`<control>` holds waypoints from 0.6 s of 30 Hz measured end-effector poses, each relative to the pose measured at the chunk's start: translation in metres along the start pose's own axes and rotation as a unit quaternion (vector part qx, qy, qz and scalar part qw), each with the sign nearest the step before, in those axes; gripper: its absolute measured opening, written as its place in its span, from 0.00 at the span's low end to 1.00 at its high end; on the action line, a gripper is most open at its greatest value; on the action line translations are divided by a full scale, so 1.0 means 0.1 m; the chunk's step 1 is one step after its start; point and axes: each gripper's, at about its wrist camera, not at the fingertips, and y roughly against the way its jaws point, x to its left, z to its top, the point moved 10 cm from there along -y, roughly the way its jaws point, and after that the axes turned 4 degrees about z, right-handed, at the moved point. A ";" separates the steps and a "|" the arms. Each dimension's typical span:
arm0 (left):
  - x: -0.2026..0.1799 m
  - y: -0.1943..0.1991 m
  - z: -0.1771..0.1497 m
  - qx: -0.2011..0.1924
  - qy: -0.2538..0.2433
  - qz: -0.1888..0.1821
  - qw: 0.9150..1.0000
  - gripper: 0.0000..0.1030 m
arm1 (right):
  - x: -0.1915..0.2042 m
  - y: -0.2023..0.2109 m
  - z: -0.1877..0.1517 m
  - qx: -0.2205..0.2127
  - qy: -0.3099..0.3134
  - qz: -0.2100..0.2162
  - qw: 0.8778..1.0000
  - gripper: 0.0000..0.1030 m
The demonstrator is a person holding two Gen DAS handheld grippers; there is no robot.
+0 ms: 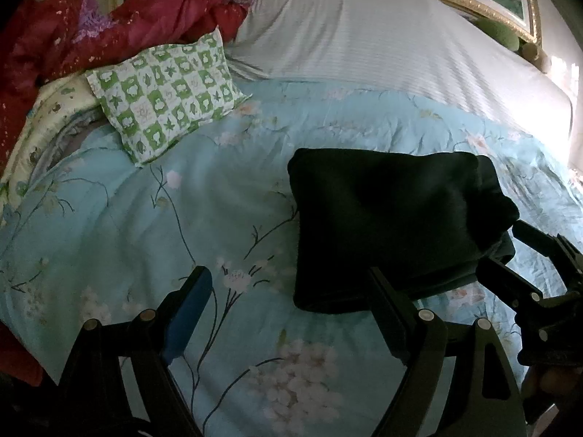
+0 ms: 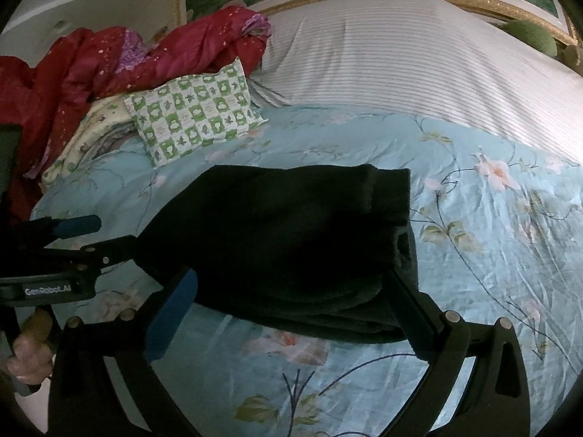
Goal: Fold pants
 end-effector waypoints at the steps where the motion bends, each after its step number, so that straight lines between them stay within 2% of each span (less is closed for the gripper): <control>1: 0.00 0.00 0.00 0.000 0.000 0.000 1.000 0.83 | 0.00 0.00 0.00 0.000 -0.001 0.001 1.000 0.99; 18: -0.01 -0.03 0.00 0.001 0.000 0.001 1.000 0.83 | 0.03 -0.01 0.01 -0.001 -0.002 0.001 1.000 0.99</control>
